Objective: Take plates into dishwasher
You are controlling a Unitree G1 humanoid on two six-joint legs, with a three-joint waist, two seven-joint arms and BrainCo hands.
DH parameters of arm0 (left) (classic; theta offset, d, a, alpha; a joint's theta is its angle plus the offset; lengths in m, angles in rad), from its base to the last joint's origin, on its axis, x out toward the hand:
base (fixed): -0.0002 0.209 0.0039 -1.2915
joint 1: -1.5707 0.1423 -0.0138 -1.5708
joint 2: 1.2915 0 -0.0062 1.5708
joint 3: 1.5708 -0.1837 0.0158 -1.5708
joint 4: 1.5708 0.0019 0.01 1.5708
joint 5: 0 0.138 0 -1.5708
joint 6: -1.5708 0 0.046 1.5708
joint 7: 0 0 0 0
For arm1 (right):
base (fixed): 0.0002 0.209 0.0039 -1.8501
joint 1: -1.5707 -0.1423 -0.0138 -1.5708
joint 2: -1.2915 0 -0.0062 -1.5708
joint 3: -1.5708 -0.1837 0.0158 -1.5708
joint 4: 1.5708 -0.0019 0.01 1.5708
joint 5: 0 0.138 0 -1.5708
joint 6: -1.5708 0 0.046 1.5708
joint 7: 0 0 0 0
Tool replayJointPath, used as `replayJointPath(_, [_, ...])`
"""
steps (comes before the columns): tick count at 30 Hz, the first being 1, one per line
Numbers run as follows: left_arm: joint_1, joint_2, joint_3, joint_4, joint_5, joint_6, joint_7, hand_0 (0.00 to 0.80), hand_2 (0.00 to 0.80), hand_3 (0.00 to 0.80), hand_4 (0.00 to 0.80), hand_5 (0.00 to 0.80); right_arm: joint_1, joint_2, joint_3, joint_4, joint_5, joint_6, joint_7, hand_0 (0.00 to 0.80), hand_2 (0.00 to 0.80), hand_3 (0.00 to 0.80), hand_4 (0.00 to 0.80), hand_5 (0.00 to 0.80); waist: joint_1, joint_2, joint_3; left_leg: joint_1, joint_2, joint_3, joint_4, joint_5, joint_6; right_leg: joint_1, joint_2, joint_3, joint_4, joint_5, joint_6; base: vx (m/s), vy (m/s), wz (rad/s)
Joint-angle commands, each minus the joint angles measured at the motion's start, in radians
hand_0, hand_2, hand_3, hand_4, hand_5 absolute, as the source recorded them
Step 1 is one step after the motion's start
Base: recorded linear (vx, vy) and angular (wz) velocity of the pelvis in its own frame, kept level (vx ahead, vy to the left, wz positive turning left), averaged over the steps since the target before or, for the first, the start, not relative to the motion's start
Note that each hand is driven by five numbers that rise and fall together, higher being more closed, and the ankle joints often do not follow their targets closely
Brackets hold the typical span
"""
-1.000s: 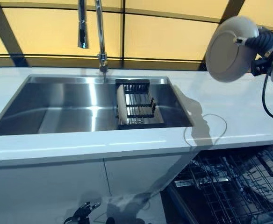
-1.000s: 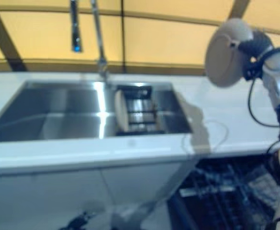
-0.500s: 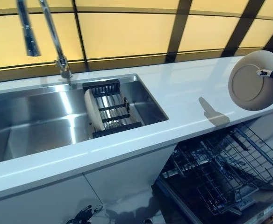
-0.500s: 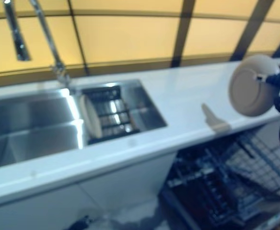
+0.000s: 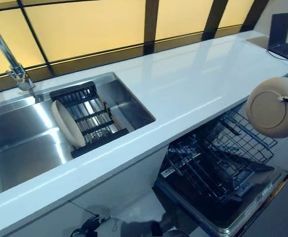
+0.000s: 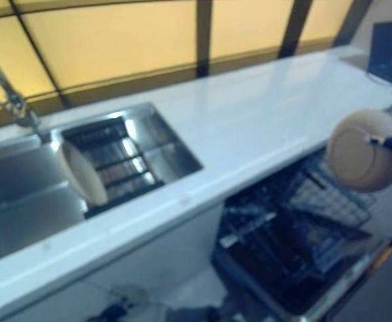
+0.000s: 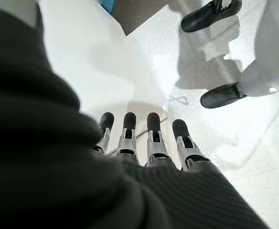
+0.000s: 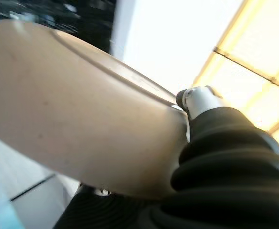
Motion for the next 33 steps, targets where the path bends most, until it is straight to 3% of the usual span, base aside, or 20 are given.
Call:
replayJointPath(1, [-0.029, 0.044, 0.043, 0.045, 0.025, -0.014, -0.011, 0.0, 0.0, 0.0, 0.0, 0.0, 0.037, 0.0, -0.074, -0.044, -0.051, -0.076, 0.035, 0.8, 0.8, 0.8, 0.8, 0.8, 0.012, -0.065, -0.034, 0.048, 0.034, -0.022, -0.001, -0.056, 0.001, -0.014, -0.049, 0.011, 0.007, 0.051, 0.083, 0.004, -0.016, -0.16])
replayJointPath(8, [-0.044, 0.036, 0.051, 0.062, 0.013, -0.016, -0.007, 0.0, 0.0, 0.0, 0.0, 0.0, 0.078, 0.109, -0.08, -0.069, -0.048, -0.071, -0.038, 0.8, 0.8, 0.8, 0.8, 0.8, 0.003, -0.051, -0.027, 0.039, 0.038, -0.015, -0.001, -0.056, -0.002, -0.029, -0.045, 0.011, 0.01, 0.051, 0.084, -0.005, -0.004, -0.07])
replayJointPath(16, [-0.064, 0.017, 0.049, 0.075, 0.029, -0.019, 0.007, 0.0, 0.0, 0.0, 0.0, 0.0, 0.111, 0.312, -0.02, -0.043, -0.122, -0.081, -0.157, 0.8, 0.8, 0.8, 0.8, 0.8, 0.022, -0.029, -0.009, 0.028, 0.039, -0.034, -0.001, -0.053, -0.005, -0.03, -0.052, -0.011, 0.005, 0.048, 0.079, -0.003, -0.002, 0.0])
replayJointPath(20, [-0.075, 0.015, 0.035, 0.068, 0.024, -0.016, 0.003, 0.0, 0.0, 0.0, 0.0, 0.0, 0.086, 0.349, 0.021, 0.008, -0.174, -0.12, -0.189, 0.8, 0.8, 0.8, 0.8, 0.8, 0.038, -0.022, -0.001, 0.021, 0.037, -0.048, -0.001, -0.049, -0.007, -0.03, -0.056, -0.027, 0.004, 0.046, 0.078, -0.03, -0.023, 0.07])
replayJointPath(33, [-0.116, 0.01, -0.007, 0.033, -0.018, 0.001, -0.022, 0.0, 0.0, 0.0, 0.0, 0.0, -0.002, 0.444, 0.171, 0.152, -0.334, -0.109, -0.276, 0.8, 0.8, 0.8, 0.8, 0.8, 0.08, 0.007, 0.036, -0.015, 0.024, -0.094, -0.001, -0.036, -0.006, -0.043, -0.064, -0.058, 0.003, 0.043, 0.07, -0.03, -0.026, 0.08])
